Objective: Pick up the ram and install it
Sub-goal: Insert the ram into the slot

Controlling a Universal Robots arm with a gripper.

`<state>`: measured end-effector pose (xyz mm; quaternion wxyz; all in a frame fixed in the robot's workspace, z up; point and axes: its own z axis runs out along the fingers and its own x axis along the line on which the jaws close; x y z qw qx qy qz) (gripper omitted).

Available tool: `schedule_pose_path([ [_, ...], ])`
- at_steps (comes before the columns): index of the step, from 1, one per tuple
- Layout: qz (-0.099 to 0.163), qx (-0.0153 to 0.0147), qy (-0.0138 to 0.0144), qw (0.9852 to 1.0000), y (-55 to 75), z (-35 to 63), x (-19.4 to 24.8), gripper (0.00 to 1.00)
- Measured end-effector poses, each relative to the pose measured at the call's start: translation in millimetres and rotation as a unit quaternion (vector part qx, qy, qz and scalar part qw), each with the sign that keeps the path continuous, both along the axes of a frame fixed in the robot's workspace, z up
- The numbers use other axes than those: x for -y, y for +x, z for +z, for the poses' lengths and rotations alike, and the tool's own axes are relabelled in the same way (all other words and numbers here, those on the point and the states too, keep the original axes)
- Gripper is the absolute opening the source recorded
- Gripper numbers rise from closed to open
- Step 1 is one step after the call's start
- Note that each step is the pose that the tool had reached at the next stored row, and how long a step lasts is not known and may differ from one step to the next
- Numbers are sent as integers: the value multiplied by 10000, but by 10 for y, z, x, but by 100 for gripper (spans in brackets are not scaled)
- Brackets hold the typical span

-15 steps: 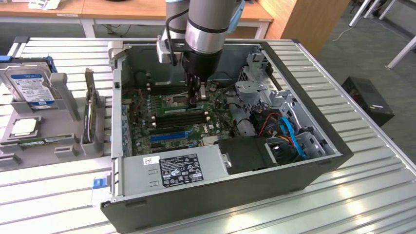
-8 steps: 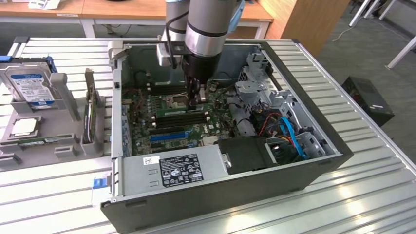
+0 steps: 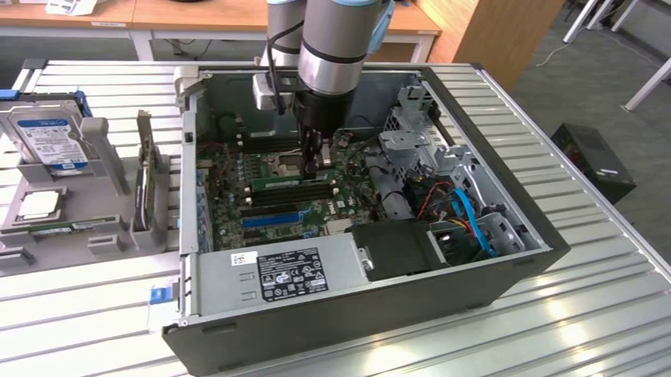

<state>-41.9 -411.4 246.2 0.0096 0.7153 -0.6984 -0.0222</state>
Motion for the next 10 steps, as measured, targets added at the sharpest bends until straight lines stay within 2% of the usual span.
schedule_pose_path([
  [5,0,1,2,10000,0,-1,0,12],
  [10,0,0,1,10000,0,-1,20,12],
])
